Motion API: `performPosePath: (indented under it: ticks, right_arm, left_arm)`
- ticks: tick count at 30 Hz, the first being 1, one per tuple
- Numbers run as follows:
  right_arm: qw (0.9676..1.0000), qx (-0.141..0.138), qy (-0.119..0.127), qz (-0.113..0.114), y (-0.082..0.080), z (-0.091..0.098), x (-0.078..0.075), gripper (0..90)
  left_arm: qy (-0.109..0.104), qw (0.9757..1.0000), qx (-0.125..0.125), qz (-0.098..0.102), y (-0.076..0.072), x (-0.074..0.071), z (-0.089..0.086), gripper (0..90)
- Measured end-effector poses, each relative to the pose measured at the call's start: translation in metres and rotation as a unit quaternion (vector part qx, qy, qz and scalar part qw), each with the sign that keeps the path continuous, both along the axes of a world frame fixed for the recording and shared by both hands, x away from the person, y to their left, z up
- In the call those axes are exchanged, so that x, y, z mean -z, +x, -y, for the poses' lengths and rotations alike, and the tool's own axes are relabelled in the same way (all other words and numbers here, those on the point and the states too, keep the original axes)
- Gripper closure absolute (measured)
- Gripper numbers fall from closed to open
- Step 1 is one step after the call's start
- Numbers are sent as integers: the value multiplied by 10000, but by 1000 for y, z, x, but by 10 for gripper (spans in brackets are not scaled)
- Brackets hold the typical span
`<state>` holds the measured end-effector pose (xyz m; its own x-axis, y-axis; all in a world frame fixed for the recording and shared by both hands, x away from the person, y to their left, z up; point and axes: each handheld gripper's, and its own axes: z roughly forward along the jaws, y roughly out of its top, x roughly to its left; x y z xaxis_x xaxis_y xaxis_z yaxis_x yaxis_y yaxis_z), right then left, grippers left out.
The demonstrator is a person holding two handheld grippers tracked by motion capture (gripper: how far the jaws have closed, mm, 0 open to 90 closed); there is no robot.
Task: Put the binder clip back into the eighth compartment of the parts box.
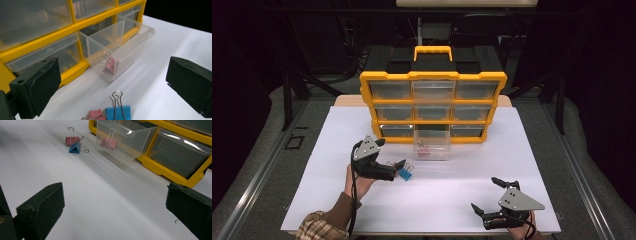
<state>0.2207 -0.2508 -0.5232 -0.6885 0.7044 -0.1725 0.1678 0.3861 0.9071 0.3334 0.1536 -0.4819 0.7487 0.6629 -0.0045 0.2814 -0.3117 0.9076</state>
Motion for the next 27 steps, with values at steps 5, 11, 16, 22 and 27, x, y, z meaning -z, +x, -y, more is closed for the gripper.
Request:
performPosePath:
  ticks: [5,11,16,22,27]
  right_arm:
    - [10000,-5,-2,-3,0,0,0,15]
    - [10000,-5,-7,5,0,0,0,15]
    - [10000,-10,-11,9,0,0,0,15]
    - [10000,-9,-8,-5,0,0,0,15]
    - [10000,-25,-19,-26,0,-1,0,15]
  left_arm:
    - [85,9998,-2,-176,-1,9,-2,0]
    - [115,9991,-3,-399,-1,18,-7,0]
    - [172,9985,-49,-523,-1,24,-11,0]
    - [273,9972,-106,-691,1,32,-13,0]
    - [411,9950,-211,-881,4,39,-13,0]
